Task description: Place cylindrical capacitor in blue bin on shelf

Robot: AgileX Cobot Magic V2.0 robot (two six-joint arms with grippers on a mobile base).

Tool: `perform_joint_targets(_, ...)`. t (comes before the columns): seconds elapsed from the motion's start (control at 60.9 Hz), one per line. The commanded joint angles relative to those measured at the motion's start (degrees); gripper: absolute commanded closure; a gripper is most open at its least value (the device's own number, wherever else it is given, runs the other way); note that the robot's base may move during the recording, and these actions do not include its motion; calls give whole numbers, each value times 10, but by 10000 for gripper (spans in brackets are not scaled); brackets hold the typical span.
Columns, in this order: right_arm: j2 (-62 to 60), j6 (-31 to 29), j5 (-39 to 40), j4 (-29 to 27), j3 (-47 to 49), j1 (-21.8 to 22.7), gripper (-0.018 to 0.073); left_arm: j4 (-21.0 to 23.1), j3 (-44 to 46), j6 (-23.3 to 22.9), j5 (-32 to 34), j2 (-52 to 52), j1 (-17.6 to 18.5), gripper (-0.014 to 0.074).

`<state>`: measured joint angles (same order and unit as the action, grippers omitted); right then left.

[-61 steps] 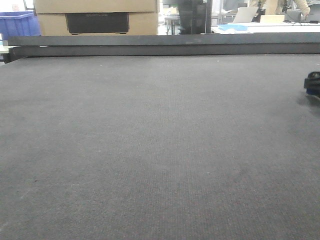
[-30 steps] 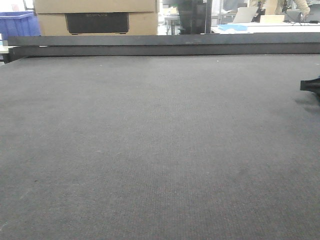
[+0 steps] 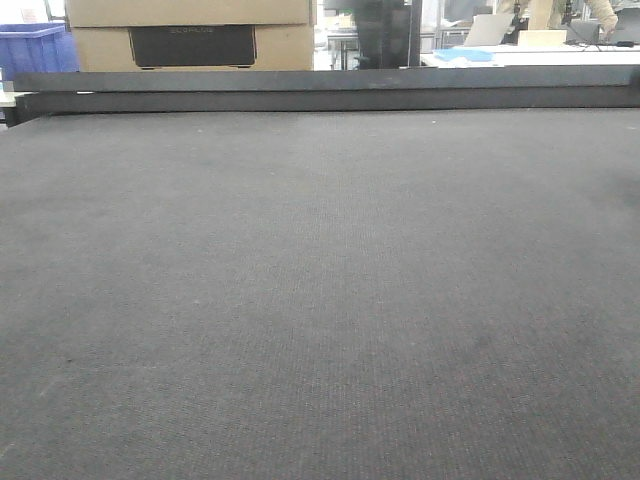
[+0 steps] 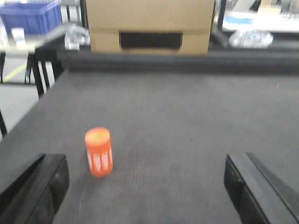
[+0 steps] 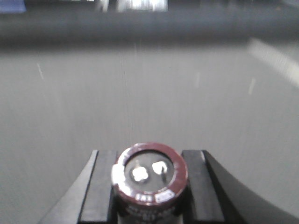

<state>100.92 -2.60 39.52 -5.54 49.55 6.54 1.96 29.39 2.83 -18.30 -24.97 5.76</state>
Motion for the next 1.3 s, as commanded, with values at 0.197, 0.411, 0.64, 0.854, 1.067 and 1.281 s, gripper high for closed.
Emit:
perform_joint_targets(0.197, -211, 1, -67, 3, -53, 2, 708, 23, -119, -4, 289, -145, -2, 15)
perform_joint_targets(0.411, -279, 1, -162, 3, -62, 2, 708, 34, -96, -4, 470, -377, -7, 15)
perform_joint_targets(0.64, -286, 1, -190, 4, -62, 2, 708, 72, -6, -4, 571, -589, -18, 15)
perform_joint_targets(0.854, -286, 1, -190, 4, -62, 2, 708, 72, 80, -4, 568, -691, -42, 15)
perform_joint_targets(1.067, -286, 1, -190, 4, -62, 2, 708, 72, 151, -4, 567, -768, -44, 15)
perform_joint_targets(1.281, -286, 1, -190, 4, -62, 2, 708, 85, 188, -4, 568, -830, -44, 15)
